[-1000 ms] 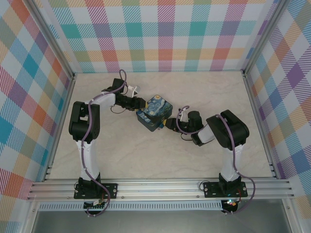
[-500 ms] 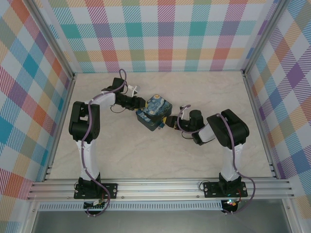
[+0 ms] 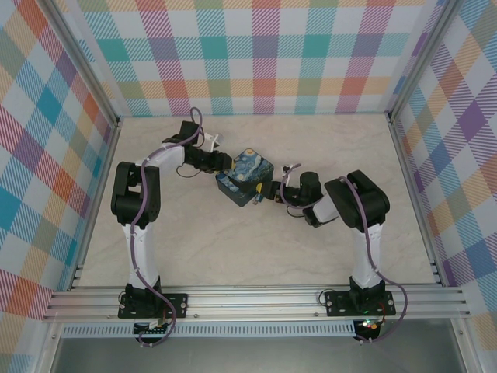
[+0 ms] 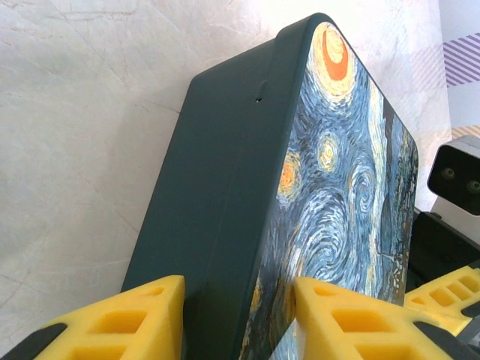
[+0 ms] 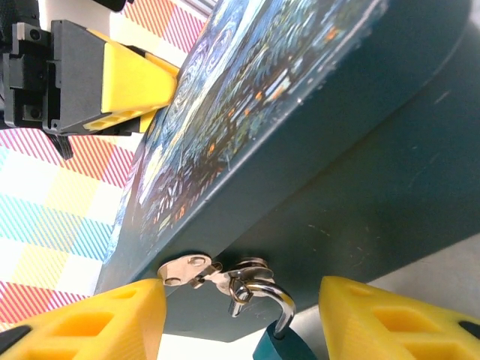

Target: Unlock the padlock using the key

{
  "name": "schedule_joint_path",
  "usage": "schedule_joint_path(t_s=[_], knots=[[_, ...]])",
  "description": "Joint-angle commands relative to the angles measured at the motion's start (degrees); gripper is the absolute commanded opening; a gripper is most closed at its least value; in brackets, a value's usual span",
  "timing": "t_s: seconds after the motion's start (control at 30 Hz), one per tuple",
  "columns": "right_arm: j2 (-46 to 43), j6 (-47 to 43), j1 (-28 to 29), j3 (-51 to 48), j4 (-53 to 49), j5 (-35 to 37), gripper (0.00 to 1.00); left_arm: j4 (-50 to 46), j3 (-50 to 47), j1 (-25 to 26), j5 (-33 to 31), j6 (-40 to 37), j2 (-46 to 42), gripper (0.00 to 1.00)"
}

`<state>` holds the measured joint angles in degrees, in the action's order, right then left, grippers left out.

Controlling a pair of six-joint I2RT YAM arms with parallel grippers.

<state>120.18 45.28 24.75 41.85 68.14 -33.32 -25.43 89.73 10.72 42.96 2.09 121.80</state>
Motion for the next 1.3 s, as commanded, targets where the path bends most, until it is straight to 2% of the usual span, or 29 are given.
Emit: schedule_joint_path(t_s=[0.0,0.2,0.67,1.0,1.27], knots=[[0.52,0.21,0.91,1.57,3.01,-3.23,0.53,-3.94,-0.35,-0.16,-6.84,0.03,3.29,0.39],[0.49,-0.28,0.91,0.20,4.07,-4.47,0.40,-4.02,0.01,0.05,-7.01,0.22,3.31,0.39],[0.23,-0.53,0.83,-1.59,5.26,-4.11,0.24,-4.63,0.35,0.31,-7.54,0.02,3.33,0.39],[-0.88,-1.29,0.60,-2.28,2.71,-2.06,0.02,-5.65,0.54,0.69,-8.37,-0.67,3.00,0.39],[-1.79,-0.53,0.47,-1.74,-0.66,-0.06,0.00,-5.96,-0.39,1.31,-9.91,-1.63,2.09,0.39]])
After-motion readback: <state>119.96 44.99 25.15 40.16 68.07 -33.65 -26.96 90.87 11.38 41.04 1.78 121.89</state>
